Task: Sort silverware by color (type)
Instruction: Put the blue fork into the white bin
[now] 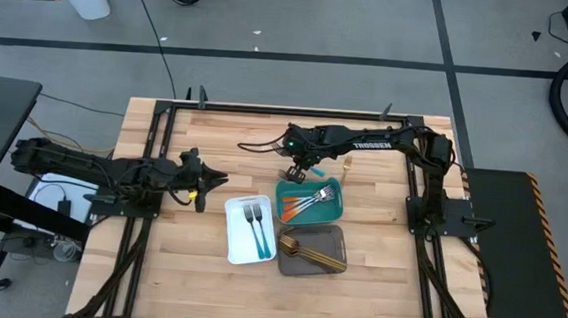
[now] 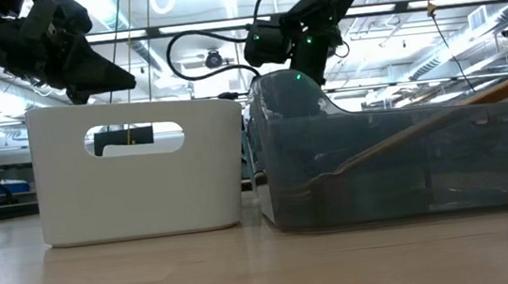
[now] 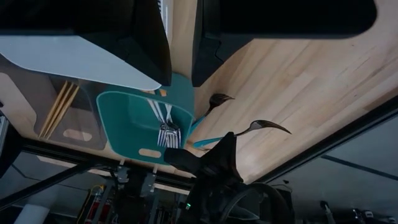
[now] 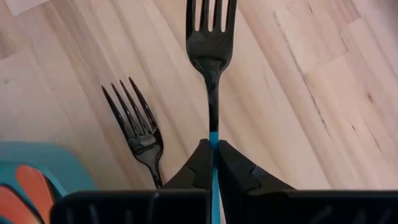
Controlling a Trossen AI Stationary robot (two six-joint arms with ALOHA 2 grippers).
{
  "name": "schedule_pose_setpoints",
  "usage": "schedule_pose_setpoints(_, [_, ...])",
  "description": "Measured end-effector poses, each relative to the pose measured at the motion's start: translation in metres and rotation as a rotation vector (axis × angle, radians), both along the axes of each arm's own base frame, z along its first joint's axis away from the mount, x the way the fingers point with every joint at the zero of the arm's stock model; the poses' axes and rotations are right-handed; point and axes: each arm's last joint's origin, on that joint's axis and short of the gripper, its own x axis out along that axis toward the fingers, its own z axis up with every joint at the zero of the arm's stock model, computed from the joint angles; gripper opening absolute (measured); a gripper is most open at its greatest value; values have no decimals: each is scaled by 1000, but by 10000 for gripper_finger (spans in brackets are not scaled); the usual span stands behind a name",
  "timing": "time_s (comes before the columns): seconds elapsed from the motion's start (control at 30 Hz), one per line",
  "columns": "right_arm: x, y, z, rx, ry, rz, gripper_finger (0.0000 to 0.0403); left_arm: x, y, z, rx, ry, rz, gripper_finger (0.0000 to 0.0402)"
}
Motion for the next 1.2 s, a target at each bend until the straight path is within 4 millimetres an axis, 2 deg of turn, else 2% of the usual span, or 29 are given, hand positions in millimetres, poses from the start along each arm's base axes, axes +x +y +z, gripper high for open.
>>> schedule_pose_setpoints(0.17, [3, 2, 5, 11, -11, 12, 15, 0, 0, 0, 0, 0, 0, 71])
schedule_pose_setpoints(0.4, [22, 16, 36, -2, -111, 63, 16, 0, 0, 0, 0, 0, 0, 71])
schedule_pose_setpoints(0.67, [46, 51, 65, 132, -331, 170, 16, 0, 0, 0, 1, 1, 0, 71])
schedule_pose_setpoints(0.93, [57, 87, 71, 256, -439, 188, 16, -6, 0, 5, 67, -17, -41, 71])
schedule_pose_setpoints(1.2, [62, 118, 75, 259, -490, 234, 16, -11, 0, 11, 71, -60, -37, 71])
